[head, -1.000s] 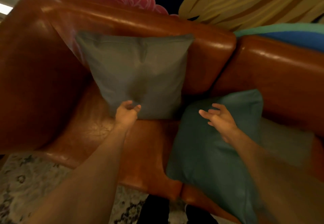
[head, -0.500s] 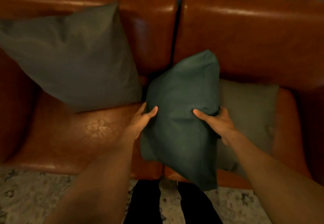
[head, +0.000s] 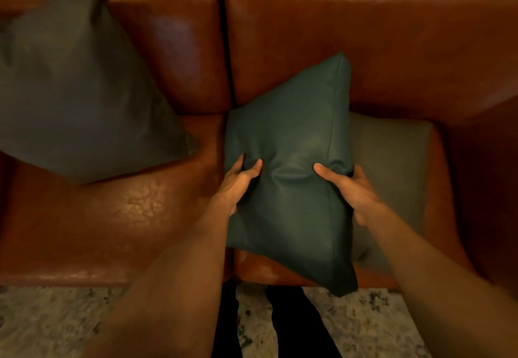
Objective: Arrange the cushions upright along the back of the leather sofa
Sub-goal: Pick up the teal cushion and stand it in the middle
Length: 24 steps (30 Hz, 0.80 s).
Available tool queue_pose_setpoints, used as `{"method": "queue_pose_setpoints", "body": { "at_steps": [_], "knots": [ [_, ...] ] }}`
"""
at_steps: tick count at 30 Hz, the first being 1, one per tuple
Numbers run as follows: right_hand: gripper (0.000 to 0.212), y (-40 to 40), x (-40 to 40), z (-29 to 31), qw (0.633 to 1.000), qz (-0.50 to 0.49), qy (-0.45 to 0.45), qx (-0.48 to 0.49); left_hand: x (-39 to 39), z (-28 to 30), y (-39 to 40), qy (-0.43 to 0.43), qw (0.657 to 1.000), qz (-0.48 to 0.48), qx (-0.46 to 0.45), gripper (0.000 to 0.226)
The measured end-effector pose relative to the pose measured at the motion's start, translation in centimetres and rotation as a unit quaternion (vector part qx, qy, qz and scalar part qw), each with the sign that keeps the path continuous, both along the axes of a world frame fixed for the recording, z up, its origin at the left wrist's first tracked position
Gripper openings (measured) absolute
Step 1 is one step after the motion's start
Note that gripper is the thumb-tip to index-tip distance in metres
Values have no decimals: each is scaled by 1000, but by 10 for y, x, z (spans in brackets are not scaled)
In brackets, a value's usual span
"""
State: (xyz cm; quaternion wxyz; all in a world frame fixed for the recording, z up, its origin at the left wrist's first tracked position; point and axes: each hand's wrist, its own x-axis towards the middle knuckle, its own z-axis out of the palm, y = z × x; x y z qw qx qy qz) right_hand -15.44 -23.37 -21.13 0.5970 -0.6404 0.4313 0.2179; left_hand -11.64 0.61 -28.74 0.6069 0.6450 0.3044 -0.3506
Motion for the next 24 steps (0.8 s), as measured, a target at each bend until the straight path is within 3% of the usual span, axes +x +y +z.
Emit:
{"method": "queue_pose_setpoints", "body": {
  "at_steps": [7,10,13,16,18,22,24],
  "knots": [
    [79,-51,-10,1,1000,-3,13,-10,-14,5,-50,4,999,-42,4,90],
    [83,-52,-11,-1,1000,8,9,-15,-12,7,-36,24,998,-56,13,94],
    [74,-42,-10,-5,999,29,-11,-22,-13,-5,-7,27,995,-66,70,75],
    [76,-35,-10,-8,999,32,-25,-26,-15,-29,9,-5,993,-12,116,62],
    [89,-34,-10,-10,998,37,-33,-36,-16,-48,13,9,994,14,112,67],
    [104,-36,-6,-11,994,50,-67,-67,-17,-130,30,38,996,76,30,110],
    [107,-35,-2,-8,992,61,-74,-79,-17,-140,32,79,992,90,-31,114]
  ]
}}
